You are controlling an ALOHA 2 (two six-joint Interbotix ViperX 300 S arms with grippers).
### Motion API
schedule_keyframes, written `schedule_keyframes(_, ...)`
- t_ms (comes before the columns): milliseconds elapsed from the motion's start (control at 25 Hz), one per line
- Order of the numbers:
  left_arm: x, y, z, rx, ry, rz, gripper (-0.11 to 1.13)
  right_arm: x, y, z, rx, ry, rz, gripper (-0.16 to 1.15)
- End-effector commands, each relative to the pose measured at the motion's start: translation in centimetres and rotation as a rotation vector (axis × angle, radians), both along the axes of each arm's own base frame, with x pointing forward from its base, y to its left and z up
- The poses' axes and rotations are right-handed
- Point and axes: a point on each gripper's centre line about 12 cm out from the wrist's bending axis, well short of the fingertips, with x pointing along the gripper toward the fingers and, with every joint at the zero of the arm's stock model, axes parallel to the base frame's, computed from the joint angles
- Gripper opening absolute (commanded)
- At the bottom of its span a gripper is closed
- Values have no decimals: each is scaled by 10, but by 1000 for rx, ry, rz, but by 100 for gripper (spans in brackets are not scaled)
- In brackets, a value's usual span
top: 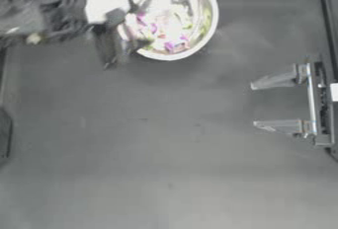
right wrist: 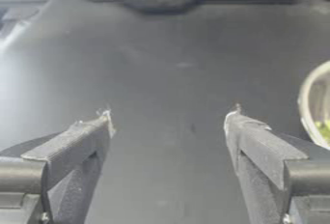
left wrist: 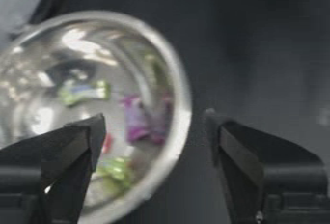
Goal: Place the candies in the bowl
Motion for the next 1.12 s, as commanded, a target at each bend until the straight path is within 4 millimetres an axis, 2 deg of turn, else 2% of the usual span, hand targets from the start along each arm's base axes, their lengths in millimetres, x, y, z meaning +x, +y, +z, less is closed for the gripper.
schedule_keyframes(40,-17,-28,25,16,-97,-52,94,1,-2,5,-5,-21,-7,99)
schedule_keyframes(240,-41,-58,31,6,-214,-112,94,2,-6,5,-7,-22,-22,99)
schedule_keyframes(520,-74,-85,29,3,-301,-171,92,1,-11,6,-9,-25,-45,99)
schedule_keyframes(760,-92,-93,23,-15,-317,-181,82,0,-15,6,-11,-29,-62,99)
schedule_keyframes(1120,-116,-98,13,-38,-341,-176,83,0,-17,8,-14,-41,-70,99)
